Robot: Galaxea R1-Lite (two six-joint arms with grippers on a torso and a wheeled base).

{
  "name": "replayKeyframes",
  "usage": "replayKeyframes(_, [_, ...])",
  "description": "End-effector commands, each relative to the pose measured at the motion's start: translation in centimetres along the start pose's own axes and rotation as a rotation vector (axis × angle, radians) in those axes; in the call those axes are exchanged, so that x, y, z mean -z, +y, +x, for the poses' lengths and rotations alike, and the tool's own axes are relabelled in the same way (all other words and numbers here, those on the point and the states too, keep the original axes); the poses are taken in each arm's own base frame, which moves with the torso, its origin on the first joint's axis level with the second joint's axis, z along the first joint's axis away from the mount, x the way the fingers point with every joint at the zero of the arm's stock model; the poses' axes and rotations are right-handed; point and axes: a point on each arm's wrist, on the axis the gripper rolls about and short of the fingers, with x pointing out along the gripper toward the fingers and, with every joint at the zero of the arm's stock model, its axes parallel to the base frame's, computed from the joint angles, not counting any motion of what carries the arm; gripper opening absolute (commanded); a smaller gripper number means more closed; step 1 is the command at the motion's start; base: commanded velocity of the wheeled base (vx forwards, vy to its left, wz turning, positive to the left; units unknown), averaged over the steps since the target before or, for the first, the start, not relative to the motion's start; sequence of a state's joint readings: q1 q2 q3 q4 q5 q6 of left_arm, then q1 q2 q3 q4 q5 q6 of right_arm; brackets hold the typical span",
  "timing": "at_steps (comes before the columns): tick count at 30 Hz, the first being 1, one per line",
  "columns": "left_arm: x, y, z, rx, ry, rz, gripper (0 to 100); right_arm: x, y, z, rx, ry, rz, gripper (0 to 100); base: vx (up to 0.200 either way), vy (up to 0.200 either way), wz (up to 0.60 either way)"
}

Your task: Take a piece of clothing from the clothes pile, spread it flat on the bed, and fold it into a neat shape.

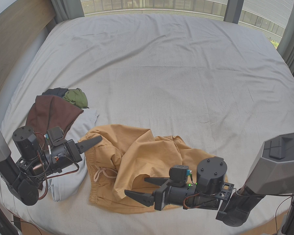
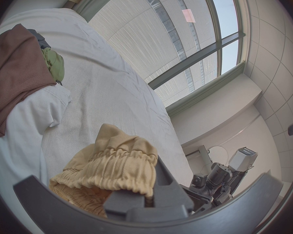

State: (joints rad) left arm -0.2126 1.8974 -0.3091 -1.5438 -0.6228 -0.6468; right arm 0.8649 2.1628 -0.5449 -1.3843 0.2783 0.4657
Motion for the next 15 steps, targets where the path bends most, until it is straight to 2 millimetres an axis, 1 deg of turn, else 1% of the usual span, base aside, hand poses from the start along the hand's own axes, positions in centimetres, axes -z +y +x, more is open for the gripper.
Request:
replayKeyframes(1, [0.0,-0.2,0.0,0.006,0.001,0.001,0,-0.4,-1.1,0.9,0.020,-0.014,0.015,100,0.000,0.000,0.00])
replayKeyframes(2, [0.0,-0.2,0.0,0.006,0.001,0.001,0,-0.4,-1.1,0.9,0.020,-0.014,0.015,100,0.000,0.000,0.00])
replayKeyframes(3, [0.0,-0.2,0.0,0.006,0.001,0.003,0,-1.0,-1.1,1.4,0.017,-0.033,0.013,100,0.000,0.000,0.00])
replayKeyframes(4, [0.1,-0.2,0.1,0.007,0.002,0.001,0,-1.1,-1.2,1.4,0.019,-0.034,0.014,100,0.000,0.000,0.00])
replayKeyframes(5, [0.1,-0.2,0.0,0.006,0.003,0.001,0,-1.9,-1.7,1.8,0.039,-0.063,0.013,100,0.000,0.000,0.00])
replayKeyframes(6, [0.1,-0.2,0.0,0.005,0.004,0.000,0,-2.2,-2.2,2.1,0.065,-0.077,0.016,100,0.000,0.000,0.00])
replayKeyframes(10, [0.0,-0.2,0.0,0.006,0.001,0.003,0,-2.8,-3.8,2.4,0.122,-0.107,0.023,100,0.000,0.000,0.00])
replayKeyframes(14, [0.1,-0.2,0.0,0.006,0.003,0.002,0,-2.8,-4.2,2.1,0.136,-0.113,0.027,100,0.000,0.000,0.00])
replayKeyframes(15, [0.1,-0.2,0.1,0.005,0.004,0.001,0,-2.9,-4.1,2.1,0.139,-0.118,0.025,0,0.000,0.000,0.00])
